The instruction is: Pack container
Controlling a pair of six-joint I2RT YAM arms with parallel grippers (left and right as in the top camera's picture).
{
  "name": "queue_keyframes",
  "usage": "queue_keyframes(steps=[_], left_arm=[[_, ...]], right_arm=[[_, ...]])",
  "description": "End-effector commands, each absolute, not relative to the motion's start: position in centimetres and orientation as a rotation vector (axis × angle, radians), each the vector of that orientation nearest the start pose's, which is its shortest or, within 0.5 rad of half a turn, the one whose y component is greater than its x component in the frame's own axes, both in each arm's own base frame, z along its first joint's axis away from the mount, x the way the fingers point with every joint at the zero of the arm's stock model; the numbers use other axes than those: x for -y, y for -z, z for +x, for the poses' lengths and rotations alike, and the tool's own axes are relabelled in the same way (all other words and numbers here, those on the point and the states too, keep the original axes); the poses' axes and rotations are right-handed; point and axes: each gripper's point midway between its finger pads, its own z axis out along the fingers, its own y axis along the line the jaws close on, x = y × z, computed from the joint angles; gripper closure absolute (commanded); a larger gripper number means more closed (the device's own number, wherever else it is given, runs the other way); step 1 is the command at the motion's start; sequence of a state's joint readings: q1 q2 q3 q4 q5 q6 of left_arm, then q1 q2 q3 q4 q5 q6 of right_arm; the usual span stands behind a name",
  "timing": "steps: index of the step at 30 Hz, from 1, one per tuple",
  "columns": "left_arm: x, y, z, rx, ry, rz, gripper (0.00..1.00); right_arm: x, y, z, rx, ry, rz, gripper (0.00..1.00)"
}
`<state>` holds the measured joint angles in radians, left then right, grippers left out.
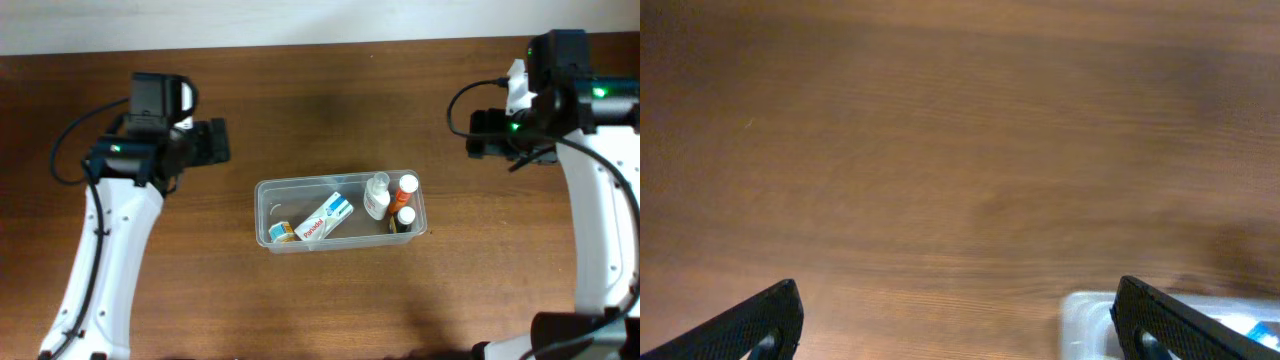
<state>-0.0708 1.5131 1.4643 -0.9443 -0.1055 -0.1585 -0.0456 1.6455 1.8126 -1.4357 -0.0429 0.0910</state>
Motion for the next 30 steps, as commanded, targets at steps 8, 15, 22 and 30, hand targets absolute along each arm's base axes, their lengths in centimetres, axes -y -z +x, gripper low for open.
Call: queue_keyframes(steps=[8, 15, 22, 30], left_arm=[[0.5, -25.6, 32.1, -2.385, -0.016, -0.118, 0.01], [1.2, -26.3, 23.5, -2.036, 0.073, -0.081, 0.0], [0.5, -23.8, 17.6, -2.092, 0.064, -0.08, 0.01], [0.3, -20.4, 15.2, -2.257, 0.039, -0.076, 0.01]], right_arm=[[0.3, -31.1, 28.3, -2.459, -0.073, 0.13, 0.25], [0.1, -25.2, 20.2, -2.241, -0.072, 0.117, 0.02], [-0.1, -19.1, 15.8, -2.316, -0.071, 0.124, 0.02], [-0.1, -18.6, 15.9, -2.326, -0.071, 0.124, 0.02]])
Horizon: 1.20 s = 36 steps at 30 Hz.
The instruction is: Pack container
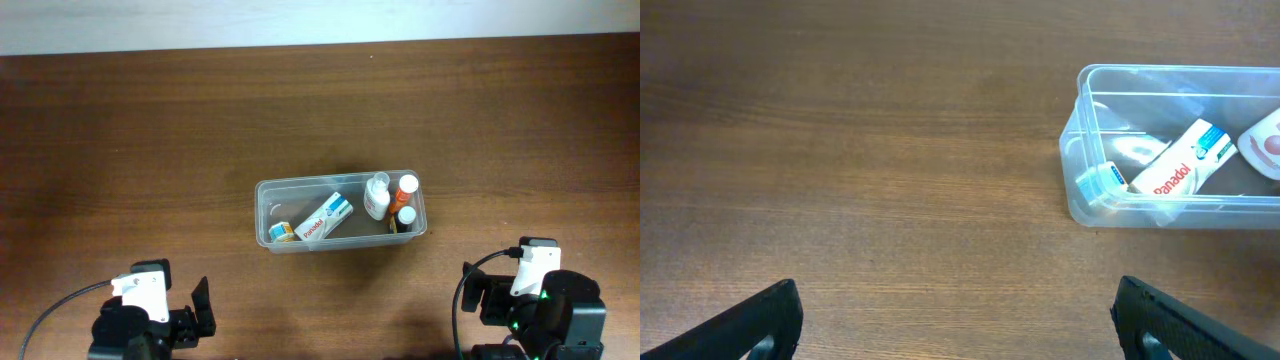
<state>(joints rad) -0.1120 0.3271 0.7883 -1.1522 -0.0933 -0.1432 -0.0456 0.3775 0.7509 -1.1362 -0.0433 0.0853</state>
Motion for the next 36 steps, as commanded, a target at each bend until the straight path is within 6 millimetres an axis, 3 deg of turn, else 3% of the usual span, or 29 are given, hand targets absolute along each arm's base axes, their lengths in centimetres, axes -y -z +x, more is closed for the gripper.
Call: queue_keyframes(steps=[1, 7, 9, 13, 17, 21, 25, 36], left_arm=[[0.3, -20.4, 15.2, -2.257, 0.039, -0.076, 0.01], [0.3, -20.4, 15.3, -2.257, 0.039, -0.076, 0.01], [0.3, -20.4, 15.2, -2.257, 0.039, -0.076, 0.0], [0.3, -20.4, 15.3, -2.257, 0.039, -0.076, 0.01], [0.3, -20.4, 15.2, -2.257, 0.039, -0.076, 0.01], [0.3, -20.4, 15.3, -2.257, 0.039, -0.076, 0.01], [0.3, -20.4, 15.2, -2.257, 0.039, -0.076, 0.01], [0.3, -20.4, 15.3, -2.257, 0.039, -0.076, 0.01]], right_arm=[[-0.1, -18.6, 15.9, -2.326, -0.071, 0.124, 0.02], [-0.4, -19.0, 15.6, -2.28, -0.092, 0.11, 0.02], [-0.4, -19.5, 16.1, -2.208, -0.057, 0.034, 0.02], [-0.3, -19.3, 18.3, -2.024, 0.024, -0.096, 0.02], [-0.2, -19.3, 22.0, -1.743, 0.05, -0.098, 0.02], [-0.4, -20.0, 23.9, -1.563, 0.044, -0.108, 0.02], [-0.3, -15.5, 24.5, -1.667, 0.04, -0.105, 0.02], [-0.3, -15.4, 24.5, -1.674, 0.04, -0.105, 0.02]])
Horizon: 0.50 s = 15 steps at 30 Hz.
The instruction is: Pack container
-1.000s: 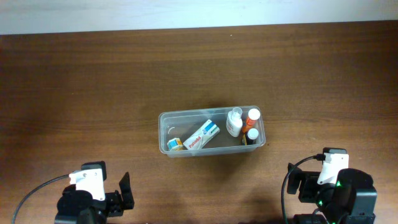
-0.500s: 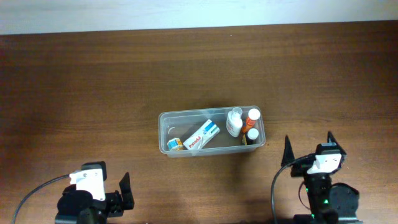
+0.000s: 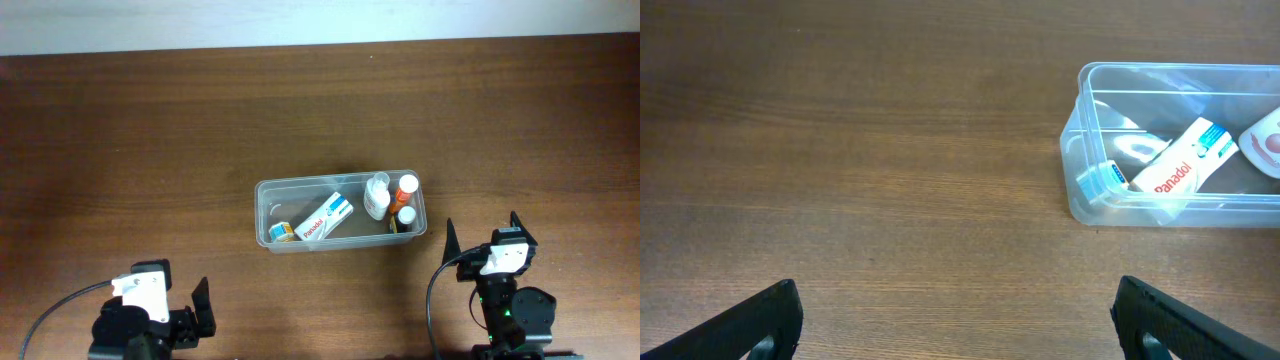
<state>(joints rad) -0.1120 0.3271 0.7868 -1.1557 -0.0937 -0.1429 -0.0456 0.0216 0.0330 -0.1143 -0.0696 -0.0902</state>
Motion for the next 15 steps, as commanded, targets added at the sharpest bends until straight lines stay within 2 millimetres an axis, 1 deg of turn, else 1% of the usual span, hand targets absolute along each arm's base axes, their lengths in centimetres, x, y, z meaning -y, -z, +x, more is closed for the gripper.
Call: queue_keyframes(steps=[1, 14, 15], left_arm=[[0.27, -20.44, 15.25, -2.257, 0.039, -0.076, 0.01], [0.26, -20.35, 15.28, -2.258, 0.038, -0.076, 0.01], [-0.04, -20.18, 15.35, -2.259, 0.017, -0.085, 0.01]], right_arm=[[-0.32, -15.42, 24.48, -1.674, 0.04, -0.105, 0.02], [-0.33, -15.42, 24.48, -1.674, 0.04, -0.105, 0.02], [-0.32, -15.42, 24.48, -1.674, 0.04, -0.105, 0.02]])
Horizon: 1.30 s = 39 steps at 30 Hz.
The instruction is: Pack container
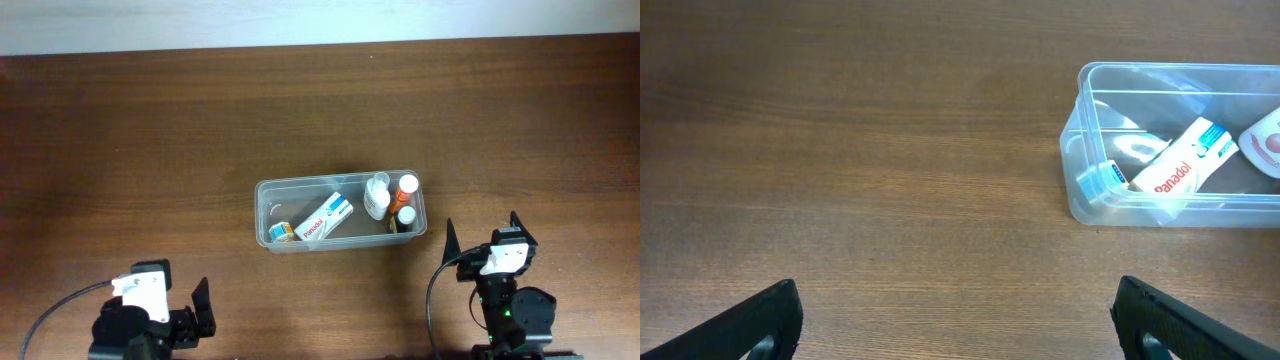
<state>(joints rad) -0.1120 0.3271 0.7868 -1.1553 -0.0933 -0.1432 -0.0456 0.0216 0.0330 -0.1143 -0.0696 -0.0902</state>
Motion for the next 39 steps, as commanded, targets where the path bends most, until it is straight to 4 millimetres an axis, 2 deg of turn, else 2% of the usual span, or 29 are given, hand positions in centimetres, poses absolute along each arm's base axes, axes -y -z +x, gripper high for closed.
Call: queue_keyframes(steps=[1, 4, 9, 15, 17, 39], left_arm=[[-0.2, -20.0, 15.5, -2.26, 0.005, -0.09, 0.01], [-0.3, -18.3, 16.8, -2.235, -0.005, -0.098, 0.01], [0.8, -15.4, 20.7, -1.976, 0.075, -0.087, 0.0], [0.2, -16.3, 23.9, -1.688, 0.066, -0.132, 0.01], [0.4, -16.0, 24.6, -1.63, 0.082, -0.129, 0.01], [0.8, -16.0, 24.5, -1.634, 0.099, -0.113, 0.01]], right_arm=[[-0.3, -15.4, 24.5, -1.674, 0.04, -0.105, 0.02], [-0.3, -15.4, 24.5, -1.674, 0.04, -0.105, 0.02], [-0.3, -15.4, 24.5, -1.674, 0.04, -0.105, 0.02], [-0.3, -15.4, 24.5, -1.674, 0.04, -0.105, 0.02], [-0.3, -15.4, 24.5, -1.674, 0.04, -0.105, 0.02], [-0.3, -15.4, 24.5, -1.674, 0.04, -0.105, 0.02]])
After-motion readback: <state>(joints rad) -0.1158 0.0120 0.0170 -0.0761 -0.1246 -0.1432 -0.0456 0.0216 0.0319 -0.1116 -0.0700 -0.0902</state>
